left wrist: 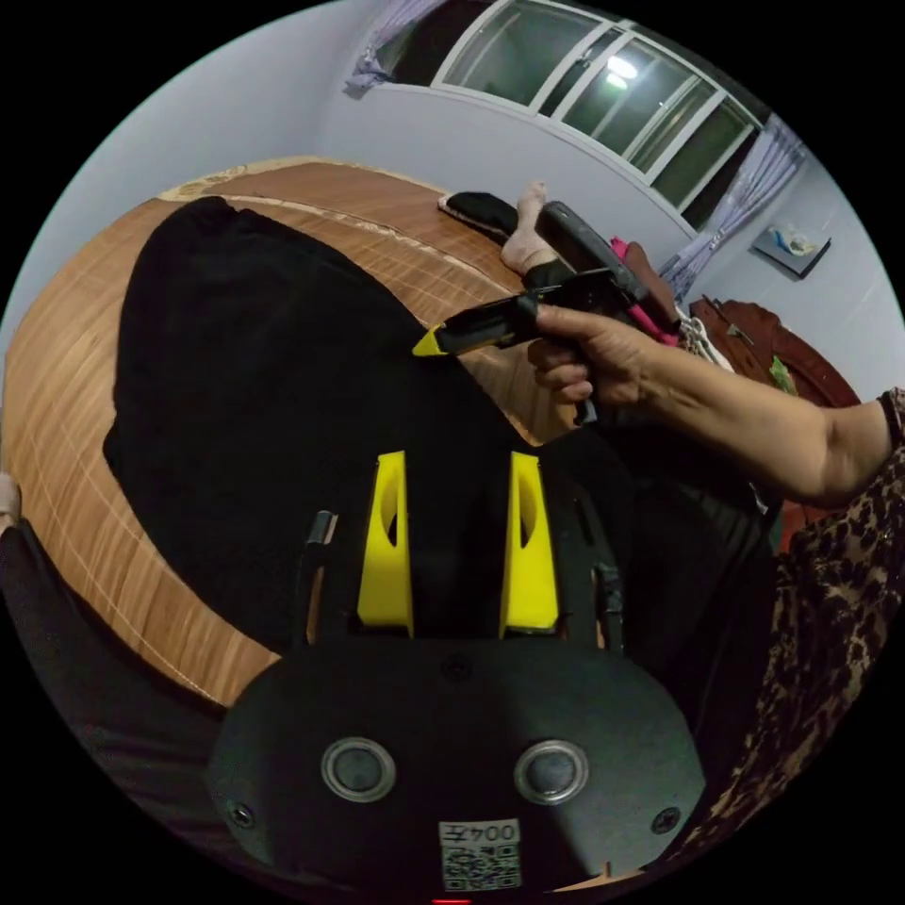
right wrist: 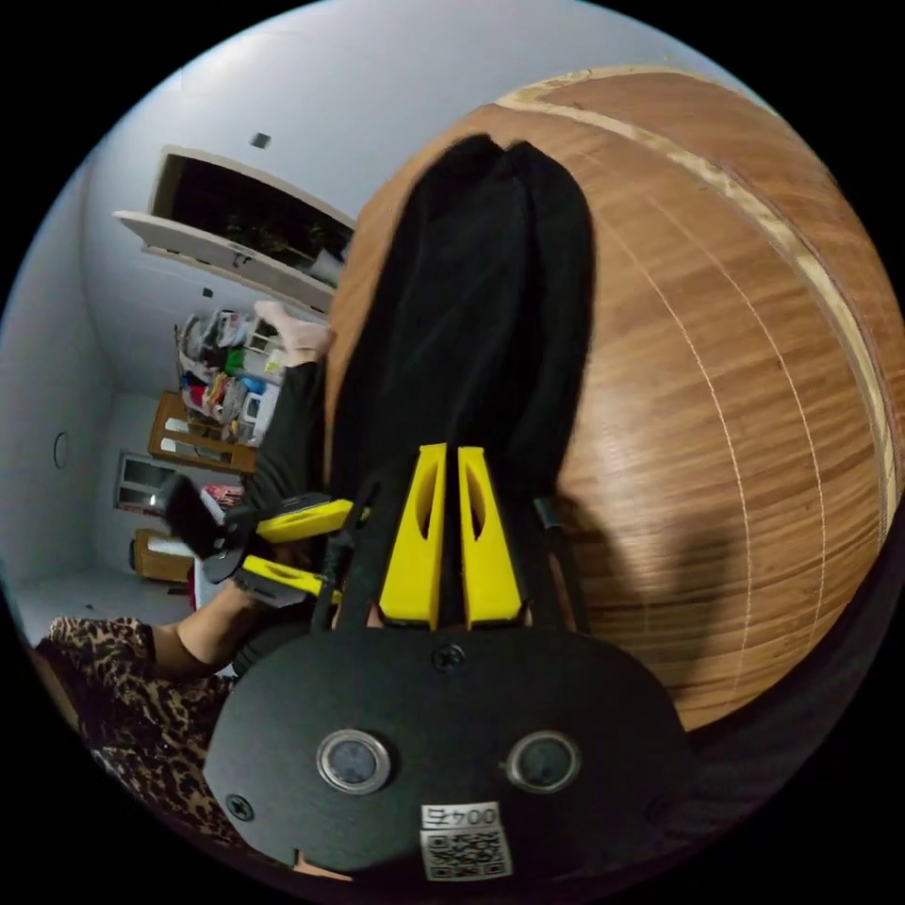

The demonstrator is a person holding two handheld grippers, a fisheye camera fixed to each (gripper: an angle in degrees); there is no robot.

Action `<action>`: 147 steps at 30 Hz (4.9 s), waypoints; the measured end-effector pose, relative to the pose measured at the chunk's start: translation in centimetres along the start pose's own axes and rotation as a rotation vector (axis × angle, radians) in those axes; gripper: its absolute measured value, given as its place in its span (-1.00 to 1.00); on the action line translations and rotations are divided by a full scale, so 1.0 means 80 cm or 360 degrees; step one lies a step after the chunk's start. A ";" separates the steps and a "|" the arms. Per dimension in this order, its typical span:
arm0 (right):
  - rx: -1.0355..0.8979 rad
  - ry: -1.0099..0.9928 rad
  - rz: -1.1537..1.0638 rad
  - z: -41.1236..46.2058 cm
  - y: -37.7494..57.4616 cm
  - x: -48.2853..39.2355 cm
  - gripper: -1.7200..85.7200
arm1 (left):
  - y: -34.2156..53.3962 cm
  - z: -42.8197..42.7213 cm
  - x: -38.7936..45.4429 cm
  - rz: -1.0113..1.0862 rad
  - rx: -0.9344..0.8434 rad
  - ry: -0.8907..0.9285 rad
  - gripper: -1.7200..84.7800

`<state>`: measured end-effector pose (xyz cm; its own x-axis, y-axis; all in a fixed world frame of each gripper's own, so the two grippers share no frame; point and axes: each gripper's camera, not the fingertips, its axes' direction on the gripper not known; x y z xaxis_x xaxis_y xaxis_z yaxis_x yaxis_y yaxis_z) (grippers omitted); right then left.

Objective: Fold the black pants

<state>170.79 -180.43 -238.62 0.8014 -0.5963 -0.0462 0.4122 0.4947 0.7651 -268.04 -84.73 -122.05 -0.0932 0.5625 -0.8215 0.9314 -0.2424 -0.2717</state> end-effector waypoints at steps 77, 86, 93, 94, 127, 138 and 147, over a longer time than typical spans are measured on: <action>0.0077 0.0566 -0.0592 0.113 -0.096 -0.033 -0.74 | -0.065 -0.055 -0.120 -0.0522 0.0127 -0.0791 -0.71; 0.0051 0.0550 -0.0566 0.113 -0.145 -0.003 -0.75 | -0.049 0.005 -0.137 -0.0499 0.0072 -0.0859 -0.66; 0.0165 0.0011 -0.0265 0.053 -0.219 0.049 -0.73 | -0.044 0.015 -0.137 -0.0479 0.0100 -0.0821 -0.65; 0.0197 -0.0080 -0.0197 0.039 -0.247 0.065 -0.73 | -0.044 0.017 -0.138 -0.0479 0.0102 -0.0820 -0.65; 0.0312 0.0734 -0.0412 0.115 -0.646 0.042 -0.95 | -0.050 0.044 -0.196 -0.0472 0.0195 -0.0749 -0.64; 0.0286 0.0814 -0.0304 0.152 -0.633 0.055 -0.82 | -0.067 0.053 -0.227 -0.0450 0.0167 -0.0795 -0.63; 0.0294 0.0584 -0.0599 0.167 -0.460 -0.042 -0.65 | -0.081 0.053 -0.260 -0.0445 0.0157 -0.0813 -0.64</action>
<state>147.18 -205.08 -258.02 0.7256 -0.4347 -0.5334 0.6428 0.1514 0.7509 -273.63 -98.25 -105.32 -0.5110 0.1695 -0.8427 0.8121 -0.2261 -0.5379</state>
